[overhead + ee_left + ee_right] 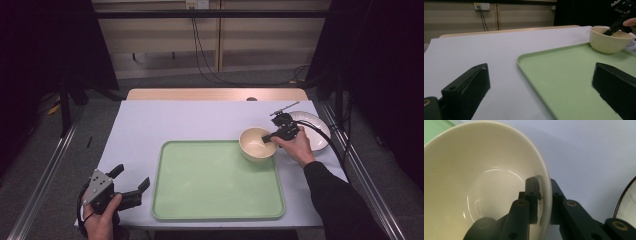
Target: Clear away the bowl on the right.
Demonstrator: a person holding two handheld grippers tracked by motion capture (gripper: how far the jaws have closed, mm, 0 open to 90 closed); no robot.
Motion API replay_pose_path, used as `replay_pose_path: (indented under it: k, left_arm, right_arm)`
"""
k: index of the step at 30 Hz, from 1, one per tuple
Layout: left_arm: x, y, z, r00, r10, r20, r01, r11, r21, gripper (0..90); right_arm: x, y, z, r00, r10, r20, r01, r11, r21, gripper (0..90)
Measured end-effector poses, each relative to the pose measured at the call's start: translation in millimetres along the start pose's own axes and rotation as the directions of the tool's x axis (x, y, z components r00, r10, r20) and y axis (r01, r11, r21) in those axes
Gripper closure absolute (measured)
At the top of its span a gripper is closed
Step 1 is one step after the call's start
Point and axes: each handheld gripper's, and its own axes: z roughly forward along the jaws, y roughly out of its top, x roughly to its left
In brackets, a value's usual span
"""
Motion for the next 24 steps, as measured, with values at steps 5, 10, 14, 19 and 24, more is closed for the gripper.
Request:
replay_pose_path:
  k: [5, 10, 14, 19, 24]
  left_arm:
    - [0.0, 0.0, 0.0, 1.0, -0.001, -0.002, 0.001, 1.0, -0.001, 1.6]
    - [0.2, 0.0, -0.1, 1.0, 0.001, 0.002, -0.001, 1.0, 0.0, 1.6]
    - [0.5, 0.0, -0.2, 1.0, 0.002, 0.001, -0.002, 1.0, 0.0, 1.6]
    - [0.3, 0.1, -0.3, 1.0, 0.004, -0.002, -0.004, 1.0, 0.0, 1.6]
    - [0.1, 0.2, -0.2, 1.0, 0.004, -0.007, -0.004, 1.0, 0.0, 1.6]
  right_arm:
    - [1.5, -0.6, 0.2, 0.9999, -0.002, 0.011, 0.002, 1.0, -0.003, 81.7]
    - [1.6, -1.5, 0.3, 0.9998, -0.02, 0.011, 0.02, 0.999, -0.039, 76.8]
    - [3.0, -2.3, -1.0, 0.9993, -0.038, -0.003, 0.037, 0.998, -0.054, 68.4]
    - [4.8, -2.8, -2.5, 0.9986, -0.051, -0.008, 0.05, 0.994, -0.093, 52.7]
    - [4.9, -3.4, -6.2, 0.9975, -0.068, 0.019, 0.07, 0.989, -0.132, 40.7]
